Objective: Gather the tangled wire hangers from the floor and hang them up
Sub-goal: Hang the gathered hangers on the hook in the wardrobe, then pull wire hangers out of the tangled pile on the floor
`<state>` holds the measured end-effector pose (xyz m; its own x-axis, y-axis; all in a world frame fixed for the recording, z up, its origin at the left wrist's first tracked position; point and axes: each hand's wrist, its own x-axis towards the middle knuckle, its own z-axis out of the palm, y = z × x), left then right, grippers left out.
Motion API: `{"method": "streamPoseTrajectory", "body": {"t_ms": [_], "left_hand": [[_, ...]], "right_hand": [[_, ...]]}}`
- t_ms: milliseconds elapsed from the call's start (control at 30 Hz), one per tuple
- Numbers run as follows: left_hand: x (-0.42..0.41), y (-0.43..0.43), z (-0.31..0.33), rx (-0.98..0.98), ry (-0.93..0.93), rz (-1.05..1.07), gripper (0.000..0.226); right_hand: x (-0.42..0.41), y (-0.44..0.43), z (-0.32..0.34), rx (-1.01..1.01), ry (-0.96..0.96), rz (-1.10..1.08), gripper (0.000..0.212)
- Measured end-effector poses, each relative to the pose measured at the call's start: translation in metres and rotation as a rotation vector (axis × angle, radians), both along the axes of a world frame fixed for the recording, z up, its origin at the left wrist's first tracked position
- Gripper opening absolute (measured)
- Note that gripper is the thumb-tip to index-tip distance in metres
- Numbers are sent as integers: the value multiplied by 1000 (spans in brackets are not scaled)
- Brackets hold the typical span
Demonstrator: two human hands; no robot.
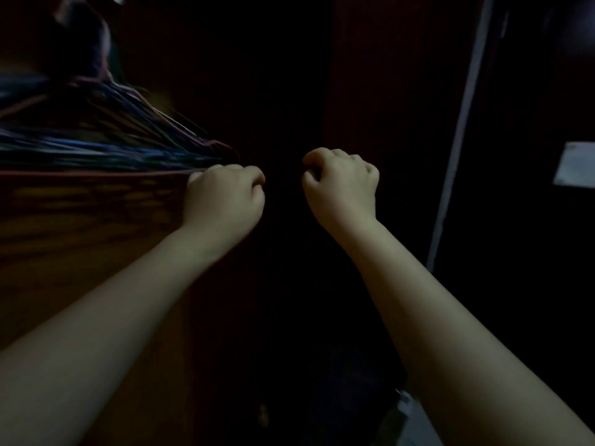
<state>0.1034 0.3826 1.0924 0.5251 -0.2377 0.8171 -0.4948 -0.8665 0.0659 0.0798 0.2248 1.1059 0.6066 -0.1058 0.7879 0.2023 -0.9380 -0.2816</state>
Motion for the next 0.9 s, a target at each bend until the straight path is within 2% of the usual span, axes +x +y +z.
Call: {"method": "streamPoseTrajectory", "body": {"t_ms": [133,467,700,900], "left_hand": [[-17,-59,-34,13,95,-124,29],[-40,-240,-122,46,190,-344,30],[-43,-362,-197,121,313,-385,32],[-26,-426,-301,210,360,-347,29]], "right_hand": [[-30,-51,-39,13,81,-154,32],[-82,-214,-132,120,215,-423,34],[-92,-335,-209,154,340,-521,34],[-85,-390,-303,231,446,-586,34]]}}
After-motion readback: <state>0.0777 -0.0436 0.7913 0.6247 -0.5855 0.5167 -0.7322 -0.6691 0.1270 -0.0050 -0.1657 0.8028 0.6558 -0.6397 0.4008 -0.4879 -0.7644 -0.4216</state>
